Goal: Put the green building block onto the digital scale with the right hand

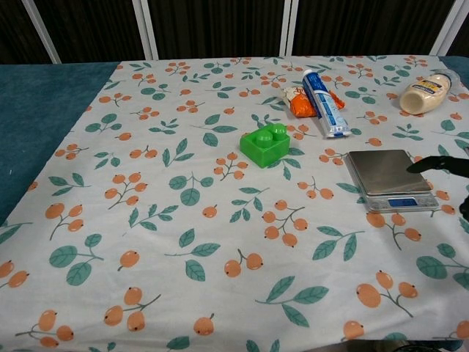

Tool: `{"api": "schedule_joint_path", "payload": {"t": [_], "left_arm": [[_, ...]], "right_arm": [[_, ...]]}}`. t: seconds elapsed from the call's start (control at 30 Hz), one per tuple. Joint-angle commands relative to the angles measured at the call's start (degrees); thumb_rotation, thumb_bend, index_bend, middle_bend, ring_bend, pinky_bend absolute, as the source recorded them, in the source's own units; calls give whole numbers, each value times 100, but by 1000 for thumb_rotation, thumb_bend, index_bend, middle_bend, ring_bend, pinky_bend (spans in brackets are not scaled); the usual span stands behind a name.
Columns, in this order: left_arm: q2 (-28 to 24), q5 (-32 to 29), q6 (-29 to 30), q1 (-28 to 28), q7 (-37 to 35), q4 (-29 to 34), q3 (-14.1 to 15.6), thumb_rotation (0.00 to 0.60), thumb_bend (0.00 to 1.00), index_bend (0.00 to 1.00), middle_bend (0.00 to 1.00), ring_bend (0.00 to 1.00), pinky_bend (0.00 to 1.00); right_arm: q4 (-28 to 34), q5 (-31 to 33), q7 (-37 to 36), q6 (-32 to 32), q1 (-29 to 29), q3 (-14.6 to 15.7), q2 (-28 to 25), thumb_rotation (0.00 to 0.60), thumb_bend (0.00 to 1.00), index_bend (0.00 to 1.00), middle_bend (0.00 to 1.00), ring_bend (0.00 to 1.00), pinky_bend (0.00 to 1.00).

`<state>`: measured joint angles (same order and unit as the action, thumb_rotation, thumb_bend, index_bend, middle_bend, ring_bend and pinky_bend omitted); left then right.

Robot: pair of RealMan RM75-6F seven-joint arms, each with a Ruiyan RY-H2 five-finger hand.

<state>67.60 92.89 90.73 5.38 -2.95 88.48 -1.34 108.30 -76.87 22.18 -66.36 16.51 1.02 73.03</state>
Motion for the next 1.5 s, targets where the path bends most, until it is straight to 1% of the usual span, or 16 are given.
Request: {"api": "schedule_joint_path", "payload": {"t": [0.03,0.23,0.3,0.47,0.73,1.13,1.5], "left_arm": [[-1,-7,-4,1,-6,-3,-2,600,262,0,48,40,25],[0,-10,-11,4,3,3,-3,600,262,0,48,40,25],[0,-4,-7,3,5,5,-2,600,262,0,48,40,25],[0,-3,-4,1,5,3,-2,600,262,0,48,40,25],[-1,-2,-7,3,5,1,-1,600,262,0,48,40,25],[1,0,-8,3,11,-1,1,600,262,0,48,40,25],[-2,0,-13,5,14,0,2,600,262,0,48,40,29]], "right_arm": [[-170,245,192,232,191,-138,214,600,822,121,822,868,830],[-304,596,558,456,410,-227,503,600,822,123,825,872,851],[-351,766,688,530,473,-233,589,600,821,124,825,873,875],[-455,993,830,588,541,-201,731,600,821,124,825,873,878],[-528,1105,883,543,571,-154,775,600,822,125,826,873,878],[-532,1081,821,488,597,-54,744,600,821,141,826,872,878],[-561,1130,756,446,622,-55,777,600,822,143,826,872,878]]}}
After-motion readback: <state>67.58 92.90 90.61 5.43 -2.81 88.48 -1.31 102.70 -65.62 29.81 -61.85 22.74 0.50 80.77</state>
